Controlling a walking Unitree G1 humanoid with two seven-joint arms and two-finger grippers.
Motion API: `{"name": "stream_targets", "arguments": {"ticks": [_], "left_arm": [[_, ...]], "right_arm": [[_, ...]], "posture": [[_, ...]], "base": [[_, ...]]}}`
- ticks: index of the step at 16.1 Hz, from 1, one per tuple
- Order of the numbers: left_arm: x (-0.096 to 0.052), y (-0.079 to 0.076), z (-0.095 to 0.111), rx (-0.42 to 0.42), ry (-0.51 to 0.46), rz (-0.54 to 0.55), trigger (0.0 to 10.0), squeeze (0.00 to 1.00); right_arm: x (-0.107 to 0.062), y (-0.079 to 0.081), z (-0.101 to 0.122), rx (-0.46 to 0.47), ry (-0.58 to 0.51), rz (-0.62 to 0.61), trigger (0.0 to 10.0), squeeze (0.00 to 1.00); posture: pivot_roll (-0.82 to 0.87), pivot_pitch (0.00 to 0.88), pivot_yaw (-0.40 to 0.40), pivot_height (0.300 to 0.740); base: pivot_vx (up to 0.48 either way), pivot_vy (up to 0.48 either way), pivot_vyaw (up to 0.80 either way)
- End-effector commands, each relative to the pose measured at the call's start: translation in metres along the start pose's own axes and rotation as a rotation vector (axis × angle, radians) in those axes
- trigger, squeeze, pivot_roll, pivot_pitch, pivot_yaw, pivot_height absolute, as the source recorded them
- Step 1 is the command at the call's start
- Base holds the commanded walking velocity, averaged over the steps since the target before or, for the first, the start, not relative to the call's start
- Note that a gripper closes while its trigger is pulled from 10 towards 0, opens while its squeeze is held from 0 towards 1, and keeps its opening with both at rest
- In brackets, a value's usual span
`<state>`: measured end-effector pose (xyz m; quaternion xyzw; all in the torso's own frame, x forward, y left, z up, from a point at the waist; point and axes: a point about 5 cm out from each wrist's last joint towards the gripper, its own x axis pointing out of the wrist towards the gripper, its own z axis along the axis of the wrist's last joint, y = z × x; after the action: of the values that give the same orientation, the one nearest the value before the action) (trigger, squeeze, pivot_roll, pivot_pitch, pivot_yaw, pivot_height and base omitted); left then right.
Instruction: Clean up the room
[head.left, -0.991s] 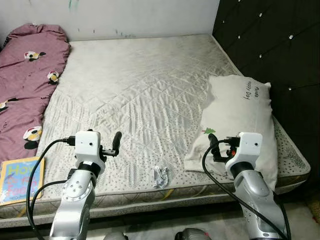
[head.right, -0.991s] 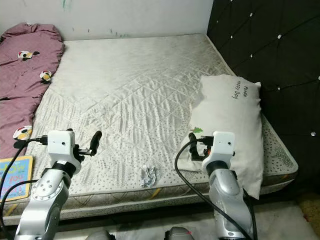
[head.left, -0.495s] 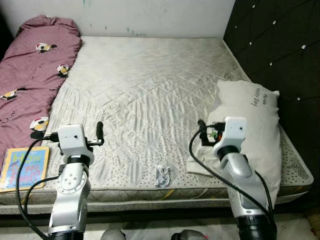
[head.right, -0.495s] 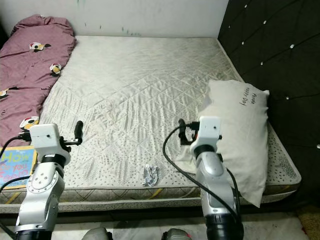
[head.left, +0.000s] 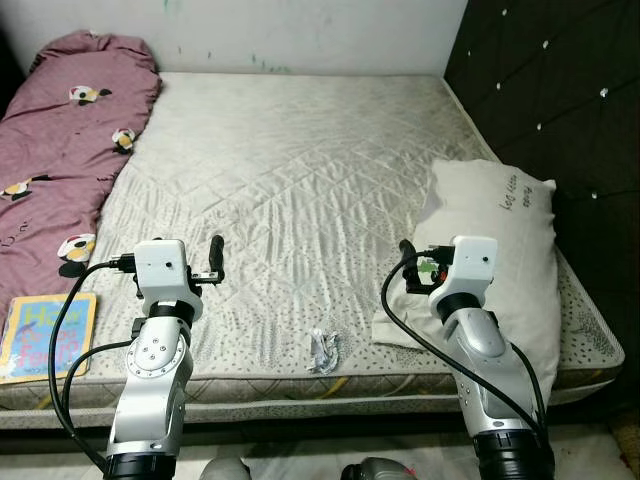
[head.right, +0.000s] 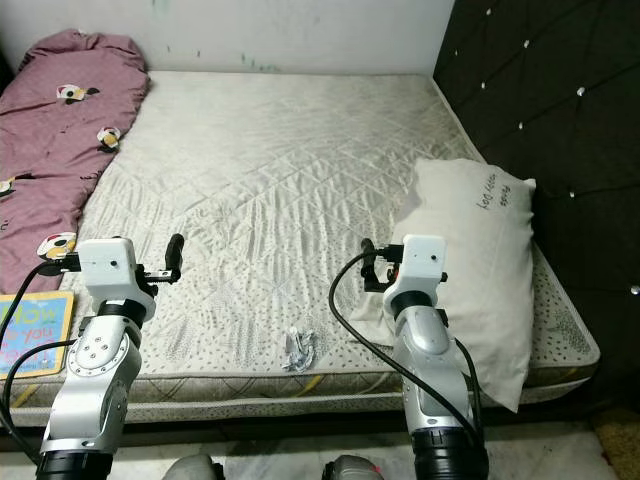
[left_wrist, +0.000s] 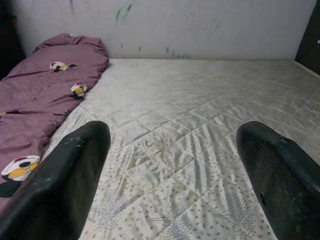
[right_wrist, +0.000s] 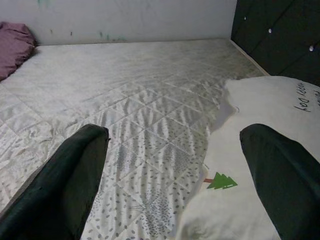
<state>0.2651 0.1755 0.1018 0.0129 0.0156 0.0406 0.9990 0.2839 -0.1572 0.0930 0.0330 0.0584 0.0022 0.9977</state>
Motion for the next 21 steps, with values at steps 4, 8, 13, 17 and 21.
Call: {"name": "stream_targets", "arguments": {"ticks": [4,8,13,17,21], "left_arm": [[0.0035,-0.0032,0.0038,0.001,-0.010,-0.012,10.0,0.00],[0.0010,-0.0042,0.0004,-0.004,0.003,-0.005,10.0,0.00],[0.0007,-0.0041,-0.0008,-0.028,0.009,0.004,10.0,0.00],[-0.0001,-0.0047,-0.0015,-0.025,0.008,0.011,10.0,0.00],[0.0002,-0.0067,0.0006,-0.028,0.001,0.011,10.0,0.00]], "right_arm": [[0.0073,0.0065,0.0080,0.035,-0.021,0.025,10.0,0.00],[0.0069,-0.0005,0.0051,0.032,0.002,0.011,10.0,0.00],[0.0053,-0.0005,0.0050,0.032,-0.001,0.008,10.0,0.00],[0.0056,0.0011,0.0042,0.027,0.003,0.017,10.0,0.00],[0.0052,0.0048,0.0031,0.020,0.003,0.038,10.0,0.00]], "posture": [[0.04,0.000,-0.034,0.740],[0.04,0.000,-0.040,0.740],[0.04,0.000,-0.039,0.740],[0.04,0.000,-0.039,0.740],[0.04,0.000,-0.042,0.736]], "base": [[0.000,0.000,0.00],[0.000,0.000,0.00],[0.000,0.000,0.00],[0.000,0.000,0.00],[0.000,0.000,0.00]]}}
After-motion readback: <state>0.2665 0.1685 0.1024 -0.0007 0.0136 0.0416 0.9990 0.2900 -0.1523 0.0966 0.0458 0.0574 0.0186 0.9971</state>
